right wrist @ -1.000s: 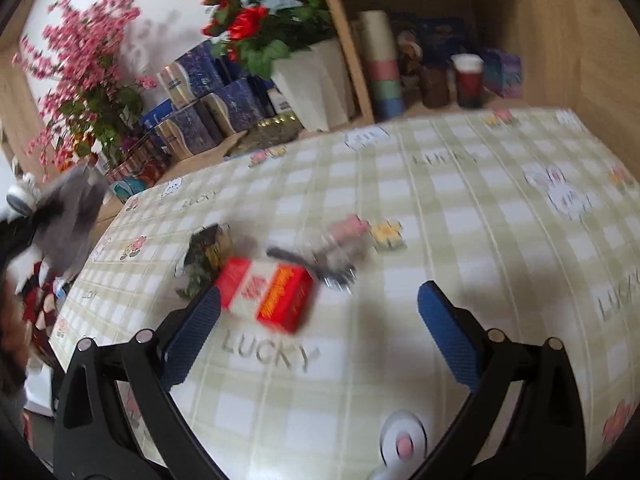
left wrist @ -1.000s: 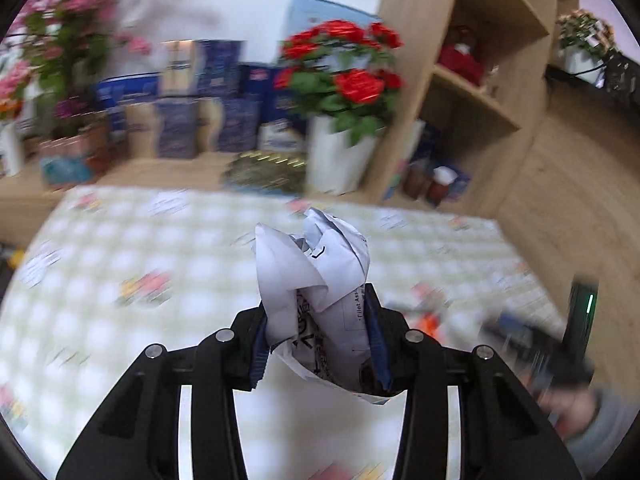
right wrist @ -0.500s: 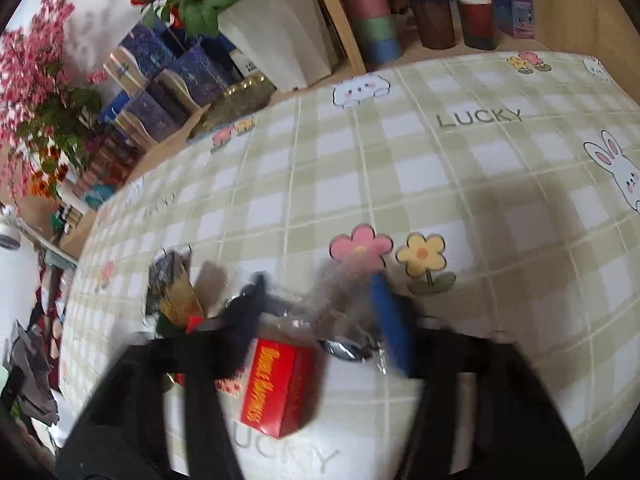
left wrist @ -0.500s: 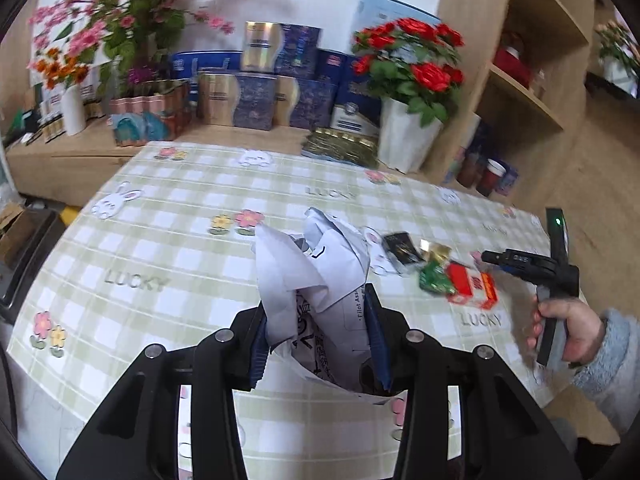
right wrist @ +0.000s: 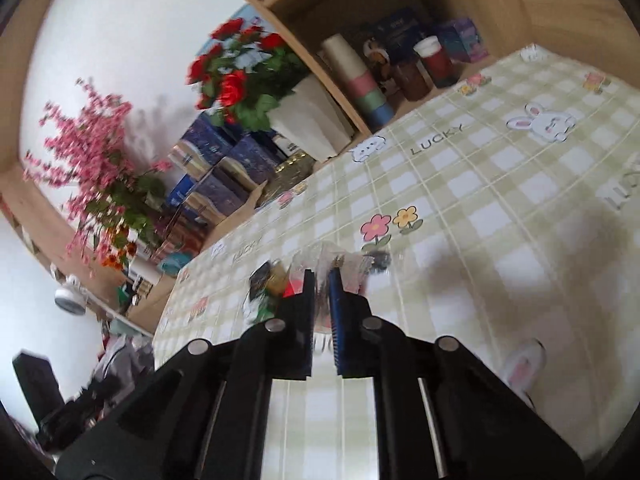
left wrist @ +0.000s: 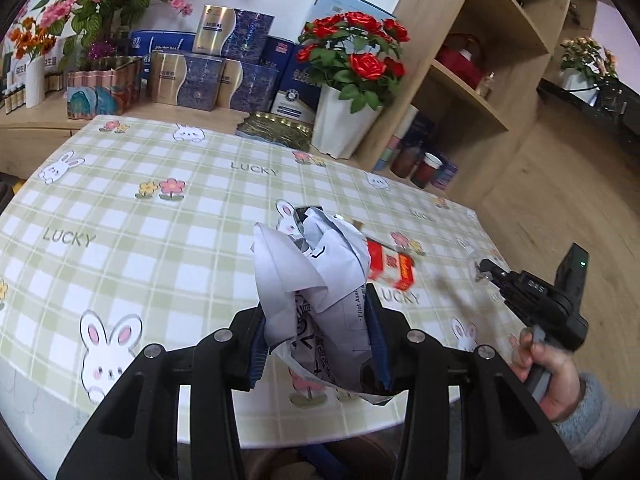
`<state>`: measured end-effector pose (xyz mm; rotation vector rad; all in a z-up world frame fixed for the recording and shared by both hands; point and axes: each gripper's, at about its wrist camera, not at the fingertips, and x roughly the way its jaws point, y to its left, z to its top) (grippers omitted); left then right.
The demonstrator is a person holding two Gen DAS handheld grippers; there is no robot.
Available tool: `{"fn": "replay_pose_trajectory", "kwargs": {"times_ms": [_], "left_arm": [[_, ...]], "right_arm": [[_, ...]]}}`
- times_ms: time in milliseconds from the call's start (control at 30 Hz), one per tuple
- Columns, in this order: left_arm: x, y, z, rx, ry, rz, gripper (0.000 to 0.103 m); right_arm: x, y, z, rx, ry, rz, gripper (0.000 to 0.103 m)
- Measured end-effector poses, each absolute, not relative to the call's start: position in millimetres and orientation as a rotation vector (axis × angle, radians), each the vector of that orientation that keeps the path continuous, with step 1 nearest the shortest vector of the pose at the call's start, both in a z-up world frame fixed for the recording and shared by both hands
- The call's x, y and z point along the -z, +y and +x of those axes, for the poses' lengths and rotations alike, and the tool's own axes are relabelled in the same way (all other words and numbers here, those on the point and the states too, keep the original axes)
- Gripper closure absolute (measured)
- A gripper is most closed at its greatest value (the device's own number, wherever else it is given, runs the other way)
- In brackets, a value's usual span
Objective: Collect trash
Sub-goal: 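Drop the clear plastic wrapper into the bin with the right gripper while the left holds paper, then lower the crumpled white paper into the bin and open the left gripper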
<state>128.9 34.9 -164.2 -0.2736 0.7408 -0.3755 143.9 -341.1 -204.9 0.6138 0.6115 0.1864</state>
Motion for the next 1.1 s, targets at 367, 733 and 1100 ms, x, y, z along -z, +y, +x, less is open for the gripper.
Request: {"fn": "replay_pose_trajectory", "kwargs": {"times_ms": [367,733,1100], "left_arm": [[158,38,59,0.416,0.745,-0.255,0.061],[155,52,19,0.403,0.733,-0.235,0.061],[169,45,8,0.413,0.791,-0.248,0.06]], "right_arm": [[201,-312,54,-0.224,0.667,0.469,0.092],[224,-249,5,-0.344,0.722,0.162,0.092],[268,-203,-2,-0.458,0.904,0.073,0.092]]}}
